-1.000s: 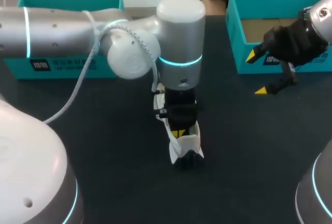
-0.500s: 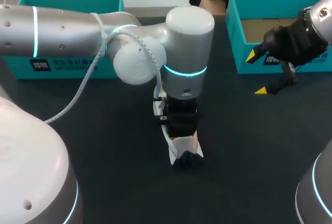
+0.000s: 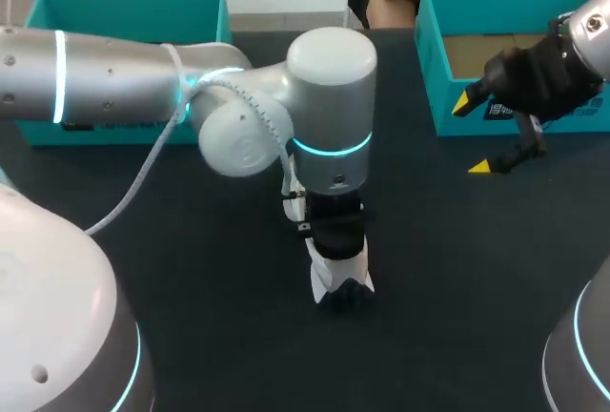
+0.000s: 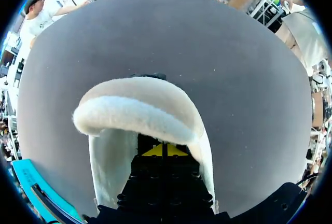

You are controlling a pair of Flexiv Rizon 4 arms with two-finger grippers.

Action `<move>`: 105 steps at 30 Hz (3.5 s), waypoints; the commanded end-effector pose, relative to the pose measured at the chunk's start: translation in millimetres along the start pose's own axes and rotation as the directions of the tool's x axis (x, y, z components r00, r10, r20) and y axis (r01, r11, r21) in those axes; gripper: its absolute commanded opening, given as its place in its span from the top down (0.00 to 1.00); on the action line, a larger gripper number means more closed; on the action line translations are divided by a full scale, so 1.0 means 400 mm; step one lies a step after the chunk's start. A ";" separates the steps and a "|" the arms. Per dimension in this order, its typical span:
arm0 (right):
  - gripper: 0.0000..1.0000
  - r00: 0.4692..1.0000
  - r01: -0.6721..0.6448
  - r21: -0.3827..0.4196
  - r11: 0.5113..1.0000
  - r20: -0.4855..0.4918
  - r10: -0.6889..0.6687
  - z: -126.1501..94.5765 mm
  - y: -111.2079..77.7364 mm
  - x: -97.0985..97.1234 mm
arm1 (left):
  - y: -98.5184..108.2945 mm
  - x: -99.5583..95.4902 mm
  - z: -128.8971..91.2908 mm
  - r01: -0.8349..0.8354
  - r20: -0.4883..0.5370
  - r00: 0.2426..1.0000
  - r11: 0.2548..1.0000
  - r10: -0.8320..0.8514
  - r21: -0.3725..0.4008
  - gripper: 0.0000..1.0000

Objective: Take the shoe out of the shoebox, open the shoe tongue, remove and reinsert the insole, then place the shoe into the shoebox

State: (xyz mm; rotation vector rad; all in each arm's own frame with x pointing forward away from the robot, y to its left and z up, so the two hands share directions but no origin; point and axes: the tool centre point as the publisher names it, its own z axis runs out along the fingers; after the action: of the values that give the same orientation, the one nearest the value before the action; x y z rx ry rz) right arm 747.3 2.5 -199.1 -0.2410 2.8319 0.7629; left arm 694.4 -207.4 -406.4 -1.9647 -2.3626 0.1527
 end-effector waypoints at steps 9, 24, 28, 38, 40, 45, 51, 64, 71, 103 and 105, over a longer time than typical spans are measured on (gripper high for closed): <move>0.00 1.000 0.000 0.002 1.000 0.000 0.000 0.003 0.000 0.000 | -0.005 -0.035 0.091 0.064 0.136 0.989 0.998 -0.064 0.002 1.00; 0.00 1.000 0.000 0.002 1.000 0.000 0.000 0.003 0.000 0.000 | -0.003 -0.085 0.127 0.101 0.243 0.964 0.994 -0.108 0.043 1.00; 0.00 1.000 0.000 0.002 1.000 0.000 0.000 0.003 0.000 0.000 | 0.002 -0.085 0.096 0.112 0.261 0.958 0.992 -0.121 0.050 1.00; 0.00 1.000 0.000 0.002 1.000 0.000 0.000 0.003 0.000 0.000 | 0.049 -0.037 -0.038 0.111 0.325 0.940 0.994 -0.107 0.005 1.00; 0.00 1.000 0.000 0.002 1.000 0.000 0.000 0.003 0.000 0.000 | 0.056 -0.030 -0.053 0.105 0.303 0.948 0.994 -0.098 -0.006 1.00; 0.00 1.000 0.000 0.002 1.000 0.000 0.000 0.003 0.000 0.000 | 0.073 -0.018 -0.073 0.082 0.270 0.961 0.995 -0.065 -0.053 1.00; 0.00 1.000 0.000 0.002 1.000 0.000 0.000 0.003 0.000 0.000 | 0.076 -0.007 -0.086 0.048 0.252 0.967 0.996 -0.028 -0.075 1.00; 0.00 1.000 0.000 0.002 1.000 0.000 0.000 0.003 0.000 0.000 | 0.060 0.004 -0.102 -0.127 0.040 0.991 0.989 0.130 -0.076 1.00; 0.00 1.000 0.000 0.002 1.000 0.000 0.000 0.003 0.000 0.000 | 0.045 0.012 -0.092 -0.238 -0.044 0.971 0.971 0.237 -0.028 1.00; 0.00 1.000 0.000 0.002 1.000 0.000 0.000 0.003 0.000 0.000 | -0.025 0.040 -0.058 -0.292 -0.231 0.920 0.948 0.315 0.130 1.00; 0.00 1.000 0.000 0.002 1.000 0.000 0.000 0.003 0.000 0.000 | -0.024 0.042 -0.048 -0.288 -0.233 0.921 0.948 0.313 0.135 1.00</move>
State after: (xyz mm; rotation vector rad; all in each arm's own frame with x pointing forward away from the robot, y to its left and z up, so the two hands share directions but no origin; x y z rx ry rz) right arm 747.1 2.3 -199.2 -0.2411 2.8316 0.7633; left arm 684.0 -187.9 -377.3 -2.1495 -1.8590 0.0323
